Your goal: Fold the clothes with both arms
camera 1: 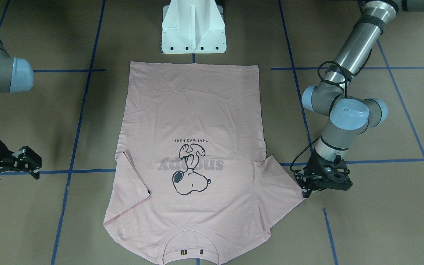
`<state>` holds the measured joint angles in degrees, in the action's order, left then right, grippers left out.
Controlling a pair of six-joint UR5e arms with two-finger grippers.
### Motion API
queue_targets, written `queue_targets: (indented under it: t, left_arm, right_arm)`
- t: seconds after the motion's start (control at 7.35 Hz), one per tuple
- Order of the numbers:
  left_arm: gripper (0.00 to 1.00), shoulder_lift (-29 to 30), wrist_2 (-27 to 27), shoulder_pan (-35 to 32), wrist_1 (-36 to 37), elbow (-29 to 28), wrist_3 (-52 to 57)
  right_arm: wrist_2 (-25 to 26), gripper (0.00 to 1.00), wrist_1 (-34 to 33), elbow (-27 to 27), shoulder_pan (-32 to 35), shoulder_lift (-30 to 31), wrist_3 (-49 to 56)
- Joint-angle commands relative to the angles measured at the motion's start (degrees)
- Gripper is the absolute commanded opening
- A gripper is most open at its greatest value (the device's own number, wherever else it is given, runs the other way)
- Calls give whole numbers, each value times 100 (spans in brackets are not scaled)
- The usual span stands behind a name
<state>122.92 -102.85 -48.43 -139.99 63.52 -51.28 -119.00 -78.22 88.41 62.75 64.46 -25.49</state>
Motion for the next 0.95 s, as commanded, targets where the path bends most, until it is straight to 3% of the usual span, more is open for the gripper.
queue_targets:
  t: [0.0, 0.41, 0.68, 0.82]
  left_arm:
    - [0, -13, -33, 0, 86, 307, 30]
    - [0, 187, -33, 139, 1321, 1247, -83]
    - [0, 1020, 10, 630, 2411, 1189, -995]
    - [0, 1450, 19, 702, 2598, 780, -1216]
  right_arm:
    - [-9, 100, 0, 1, 0, 5, 0]
    - [0, 100, 0, 45, 0, 31, 0]
    - [-9, 100, 0, 80, 0, 66, 0]
    - [-9, 100, 0, 80, -8, 67, 0]
